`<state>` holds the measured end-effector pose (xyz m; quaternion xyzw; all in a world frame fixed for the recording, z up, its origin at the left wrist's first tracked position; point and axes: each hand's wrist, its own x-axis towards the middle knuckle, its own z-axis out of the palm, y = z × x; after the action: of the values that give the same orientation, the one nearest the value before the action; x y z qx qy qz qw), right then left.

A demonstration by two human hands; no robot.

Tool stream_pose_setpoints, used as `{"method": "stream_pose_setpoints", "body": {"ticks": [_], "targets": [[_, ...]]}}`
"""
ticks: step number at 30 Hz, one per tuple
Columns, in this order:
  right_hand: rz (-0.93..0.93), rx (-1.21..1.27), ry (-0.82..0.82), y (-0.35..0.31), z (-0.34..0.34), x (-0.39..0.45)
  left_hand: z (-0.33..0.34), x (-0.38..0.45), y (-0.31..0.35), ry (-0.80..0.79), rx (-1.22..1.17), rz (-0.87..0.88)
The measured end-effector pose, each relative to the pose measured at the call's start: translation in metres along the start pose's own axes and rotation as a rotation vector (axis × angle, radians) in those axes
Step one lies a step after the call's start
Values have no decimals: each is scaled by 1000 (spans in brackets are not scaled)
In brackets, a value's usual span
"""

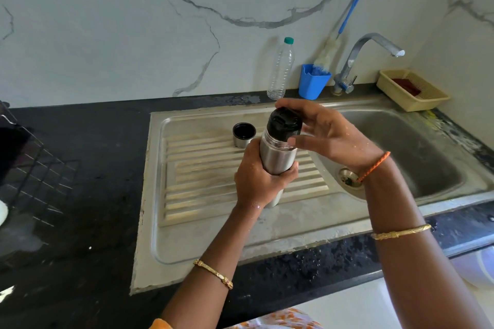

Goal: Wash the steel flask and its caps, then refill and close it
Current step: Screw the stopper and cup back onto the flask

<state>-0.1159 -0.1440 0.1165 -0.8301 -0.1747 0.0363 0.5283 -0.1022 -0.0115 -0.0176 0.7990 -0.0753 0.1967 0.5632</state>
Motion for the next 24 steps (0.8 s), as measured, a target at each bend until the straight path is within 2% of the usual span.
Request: {"method": "stream_pose_setpoints", "body": {"ticks": [2,6,7,9,12,14,16,18,21,24], "targets": [[4,-33,86,1,2,-2,0,0,0,-1,7,-8],[8,-275,443,-1,20,-7,1,-1,0,-4,29,2],[-4,-317,491,-2,23,-8,0,-1,0,-9,33,7],[11,-292,460,-3,25,-7,-1,0,1,-12,41,6],[51,-143,265,-1,21,-7,-1,1,0,-18,43,-9],[10,-77,200,1,21,-11,-1,1,1,-24,36,-18],[-16,-130,267,3,26,-16,-2,3,2,-33,38,-30],[-40,-204,403,5,32,-24,-1,5,2,-37,45,-52],[-60,-34,584,3,32,-32,-1,7,2,-35,28,-60],[-52,-21,619,-2,23,-25,-1,9,1,-32,17,-57]]}}
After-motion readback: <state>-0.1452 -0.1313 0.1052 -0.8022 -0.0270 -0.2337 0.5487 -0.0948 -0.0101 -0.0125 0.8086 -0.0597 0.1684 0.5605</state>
